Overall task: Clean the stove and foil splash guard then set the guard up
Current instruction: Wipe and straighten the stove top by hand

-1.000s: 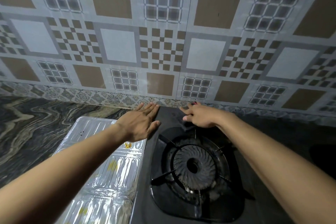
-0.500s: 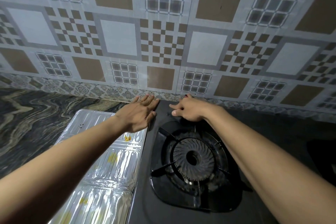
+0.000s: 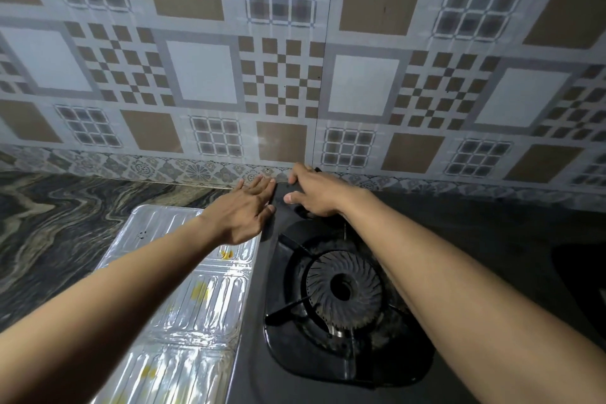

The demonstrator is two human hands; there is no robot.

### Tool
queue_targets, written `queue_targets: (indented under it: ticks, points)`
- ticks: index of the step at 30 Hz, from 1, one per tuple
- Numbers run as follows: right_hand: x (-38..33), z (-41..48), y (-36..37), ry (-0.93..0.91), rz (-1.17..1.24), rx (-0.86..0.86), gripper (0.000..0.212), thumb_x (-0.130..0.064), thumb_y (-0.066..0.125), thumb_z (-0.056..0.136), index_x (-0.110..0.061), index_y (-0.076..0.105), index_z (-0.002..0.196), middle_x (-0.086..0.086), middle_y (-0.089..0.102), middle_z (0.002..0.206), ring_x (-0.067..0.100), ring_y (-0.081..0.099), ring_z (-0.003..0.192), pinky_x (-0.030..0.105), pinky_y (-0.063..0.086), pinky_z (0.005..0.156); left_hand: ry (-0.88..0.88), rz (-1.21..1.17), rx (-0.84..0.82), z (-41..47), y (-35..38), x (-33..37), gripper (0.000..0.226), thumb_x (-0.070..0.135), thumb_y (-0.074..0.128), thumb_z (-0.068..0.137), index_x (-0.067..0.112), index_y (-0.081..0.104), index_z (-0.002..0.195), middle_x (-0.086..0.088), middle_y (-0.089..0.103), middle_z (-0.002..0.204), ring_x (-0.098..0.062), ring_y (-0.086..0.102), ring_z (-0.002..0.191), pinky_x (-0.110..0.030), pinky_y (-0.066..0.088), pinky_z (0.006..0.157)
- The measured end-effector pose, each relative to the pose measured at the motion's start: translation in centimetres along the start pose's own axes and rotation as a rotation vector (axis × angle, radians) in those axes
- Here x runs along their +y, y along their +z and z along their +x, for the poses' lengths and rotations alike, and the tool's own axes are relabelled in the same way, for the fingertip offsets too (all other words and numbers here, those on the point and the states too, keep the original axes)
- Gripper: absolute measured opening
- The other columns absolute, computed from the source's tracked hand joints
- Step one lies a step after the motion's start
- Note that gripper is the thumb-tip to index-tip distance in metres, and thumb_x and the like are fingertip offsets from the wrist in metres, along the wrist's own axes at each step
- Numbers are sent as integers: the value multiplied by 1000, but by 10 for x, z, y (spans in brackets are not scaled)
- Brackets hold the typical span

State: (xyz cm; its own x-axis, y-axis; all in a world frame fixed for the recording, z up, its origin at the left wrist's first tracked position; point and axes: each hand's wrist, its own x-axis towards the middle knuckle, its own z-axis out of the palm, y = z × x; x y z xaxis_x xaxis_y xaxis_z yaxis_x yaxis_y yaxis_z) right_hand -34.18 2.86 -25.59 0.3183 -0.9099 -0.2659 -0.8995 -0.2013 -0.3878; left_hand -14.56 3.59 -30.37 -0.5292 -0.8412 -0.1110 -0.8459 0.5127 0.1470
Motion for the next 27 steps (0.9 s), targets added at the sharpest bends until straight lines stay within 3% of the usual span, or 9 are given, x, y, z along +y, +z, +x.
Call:
queue_targets:
  ticks: [4, 7, 10, 17, 19, 21, 23, 25, 27]
  points:
    - [34, -14, -15, 64, 62, 14, 52, -39, 59, 97, -22, 40, 143, 7, 38, 151, 28, 46, 132, 39, 40, 101, -17, 74, -42, 1, -14, 6, 76, 45, 8, 92, 9, 2, 159, -11, 2, 167, -22, 0, 154, -43, -1, 125]
    - [61, -28, -26, 159, -5, -35, 61, -40, 58, 98, -25, 35, 152, 11, 13, 165, 31, 16, 150, 45, 19, 118, -36, 77, -17, 6, -20, 21, 77, 44, 7, 91, 8, 6, 159, -13, 6, 167, -25, 4, 154, -48, 4, 124]
    - [79, -45, -33, 214, -60, -84, 59, -41, 55, 99, -31, 33, 153, 11, 1, 166, 32, -5, 152, 48, 4, 120, -33, 19, -10, 17, -23, 50, 79, 52, 6, 93, 9, 12, 159, -13, 11, 166, -25, 7, 154, -50, 6, 124]
    - [92, -76, -44, 251, -118, -130, 68, -7, 48, 93, -20, 27, 156, 4, 13, 166, 27, 14, 151, 38, 17, 121, -14, -9, -57, 37, -23, 109, 76, 63, 14, 99, 18, 9, 160, -9, 3, 168, -24, -1, 155, -58, 1, 121]
    - [89, -82, -45, 276, -40, -74, 60, -11, 50, 91, -17, 41, 150, 7, 26, 162, 30, 26, 146, 41, 25, 117, -27, -14, -88, 39, -16, 115, 77, 66, 12, 98, 21, 5, 160, -9, -1, 168, -26, -5, 154, -60, -2, 120]
    - [89, -82, -38, 336, 108, 53, 53, -36, 49, 96, -17, 46, 145, 10, 33, 158, 32, 32, 143, 47, 28, 114, -56, -25, -117, 39, -9, 116, 77, 66, 9, 97, 21, 2, 160, -7, -5, 167, -27, -8, 154, -60, -3, 119]
    - [89, -75, -25, 434, 163, 133, 70, -61, 31, 98, -20, 24, 155, 11, 12, 165, 34, 9, 151, 54, 11, 119, -77, -31, -131, 41, -7, 116, 76, 65, 8, 98, 22, 0, 160, -6, -7, 167, -26, -10, 154, -60, -2, 119]
    - [88, -64, -10, 475, 81, 116, 73, -59, 21, 101, -18, 3, 159, 13, -10, 165, 34, -13, 151, 55, -7, 119, -81, -21, -145, 41, -7, 115, 73, 63, 8, 99, 24, -1, 160, -4, -8, 167, -25, -11, 153, -60, -3, 119]
    - [91, -60, -2, 449, 5, 100, 68, -49, 23, 104, -18, -4, 158, 11, -19, 164, 32, -20, 150, 54, -12, 119, -75, 2, -156, 41, -8, 115, 66, 59, 9, 101, 29, -2, 159, -4, -9, 167, -25, -12, 153, -61, -3, 119]
